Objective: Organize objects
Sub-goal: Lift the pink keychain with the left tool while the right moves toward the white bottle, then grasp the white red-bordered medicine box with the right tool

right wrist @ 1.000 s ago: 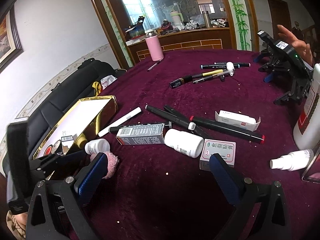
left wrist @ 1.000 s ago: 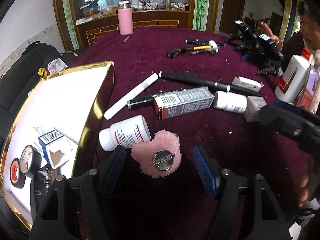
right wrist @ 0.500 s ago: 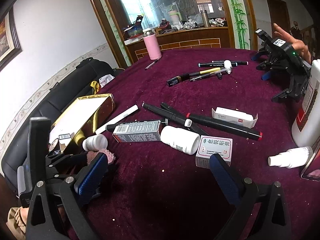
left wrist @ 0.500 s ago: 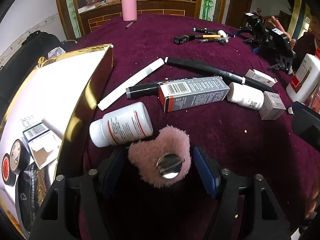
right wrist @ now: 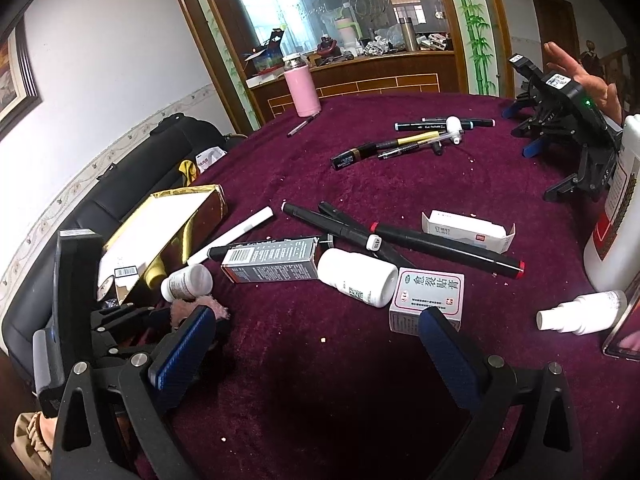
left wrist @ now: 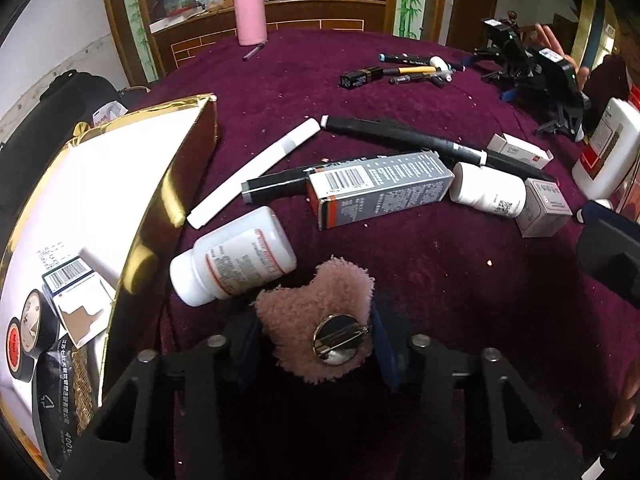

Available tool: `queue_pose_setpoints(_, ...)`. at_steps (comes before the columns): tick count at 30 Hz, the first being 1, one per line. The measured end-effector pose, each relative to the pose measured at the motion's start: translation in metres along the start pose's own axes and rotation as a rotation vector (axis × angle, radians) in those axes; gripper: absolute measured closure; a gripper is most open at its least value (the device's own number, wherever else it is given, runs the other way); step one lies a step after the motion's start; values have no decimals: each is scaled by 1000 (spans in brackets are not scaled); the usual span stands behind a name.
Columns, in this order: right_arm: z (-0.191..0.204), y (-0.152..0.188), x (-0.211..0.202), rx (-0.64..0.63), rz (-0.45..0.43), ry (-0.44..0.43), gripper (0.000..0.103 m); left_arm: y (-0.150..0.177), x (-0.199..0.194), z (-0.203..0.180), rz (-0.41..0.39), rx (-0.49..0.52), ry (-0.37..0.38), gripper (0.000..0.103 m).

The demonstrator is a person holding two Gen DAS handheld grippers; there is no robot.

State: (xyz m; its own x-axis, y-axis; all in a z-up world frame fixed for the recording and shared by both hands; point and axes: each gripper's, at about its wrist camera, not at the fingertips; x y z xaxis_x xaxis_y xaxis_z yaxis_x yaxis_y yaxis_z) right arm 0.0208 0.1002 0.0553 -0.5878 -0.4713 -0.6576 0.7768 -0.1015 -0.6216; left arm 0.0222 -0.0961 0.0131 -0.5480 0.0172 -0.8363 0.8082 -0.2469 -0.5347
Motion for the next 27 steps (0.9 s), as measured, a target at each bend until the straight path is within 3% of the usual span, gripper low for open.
queue_pose_setpoints(11,-7,-11,11,-26,37,10,0,2,-18,2,-63,-13,66,65)
queue_pose_setpoints(19,-11,-37,36,-157,159,37,19,3,-15,-2,-59,-19,100,65)
queue_pose_setpoints(21,-16,-47,32,-141,160,15,19,4,-13,-1,-55,-25,103,65)
queue_pose_setpoints(27,-35,-64,22,-160,165,61,19,6,-12,-3,-54,-28,113,65)
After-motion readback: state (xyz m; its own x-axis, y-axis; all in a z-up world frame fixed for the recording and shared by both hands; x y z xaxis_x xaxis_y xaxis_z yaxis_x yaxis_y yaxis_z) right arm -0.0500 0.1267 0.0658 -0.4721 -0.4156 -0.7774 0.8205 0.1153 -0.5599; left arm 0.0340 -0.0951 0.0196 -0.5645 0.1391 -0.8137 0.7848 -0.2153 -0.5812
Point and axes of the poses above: each gripper's, at about its wrist camera, not at the fingertips, and x roughly the way its jaws point, z to its left, y to its underside, and after that the axes turned 13 degrees about x, right-handed
